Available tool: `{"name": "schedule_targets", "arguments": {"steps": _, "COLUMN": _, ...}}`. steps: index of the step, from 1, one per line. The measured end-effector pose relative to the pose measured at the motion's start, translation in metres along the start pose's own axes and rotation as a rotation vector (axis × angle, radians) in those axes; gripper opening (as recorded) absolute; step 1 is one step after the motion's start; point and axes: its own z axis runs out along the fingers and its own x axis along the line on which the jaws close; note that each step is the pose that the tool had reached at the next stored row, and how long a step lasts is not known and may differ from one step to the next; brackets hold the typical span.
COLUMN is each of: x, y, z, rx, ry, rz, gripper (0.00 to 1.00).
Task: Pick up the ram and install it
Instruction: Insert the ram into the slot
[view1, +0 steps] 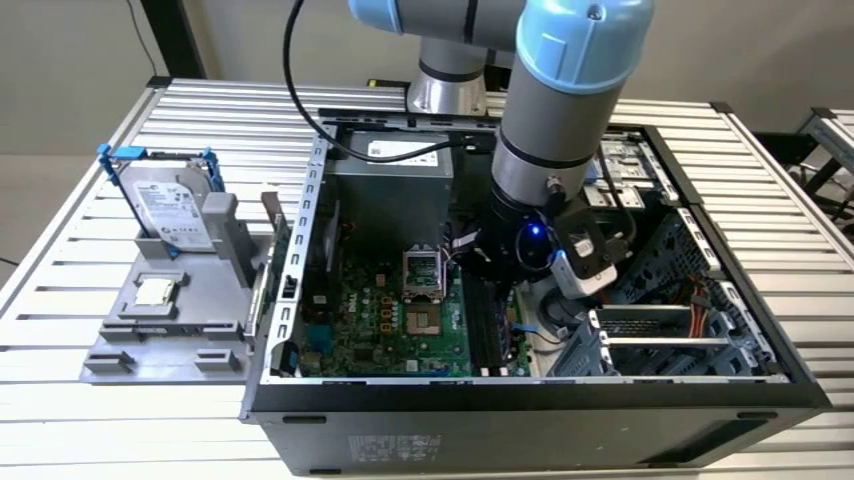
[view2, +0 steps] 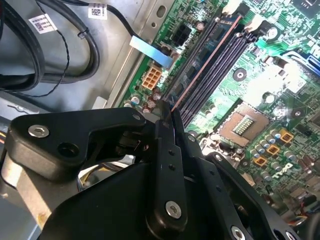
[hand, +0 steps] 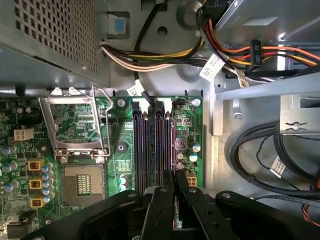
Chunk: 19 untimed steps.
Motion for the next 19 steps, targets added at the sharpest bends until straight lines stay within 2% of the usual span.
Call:
{"name": "schedule_targets", "arguments": {"steps": 7, "x": 0.0, "y": 0.0007, "z": 0.0008, "rx": 0.0001, "ry": -0.0003, "rz": 0.0, "gripper": 0.0}}
{"name": "schedule_targets", "arguments": {"steps": 12, "x": 0.0002, "y": 0.0007, "z": 0.0011, "rx": -0.0051, "ry": -0.0003, "rz": -0.001, "gripper": 0.0}}
{"name": "schedule_targets", "arguments": {"steps": 19, "x": 0.0001, "y": 0.0005, "z": 0.0008, "rx": -0.0065, "ry": 0.0011, "rz": -0.011, "gripper": 0.0}}
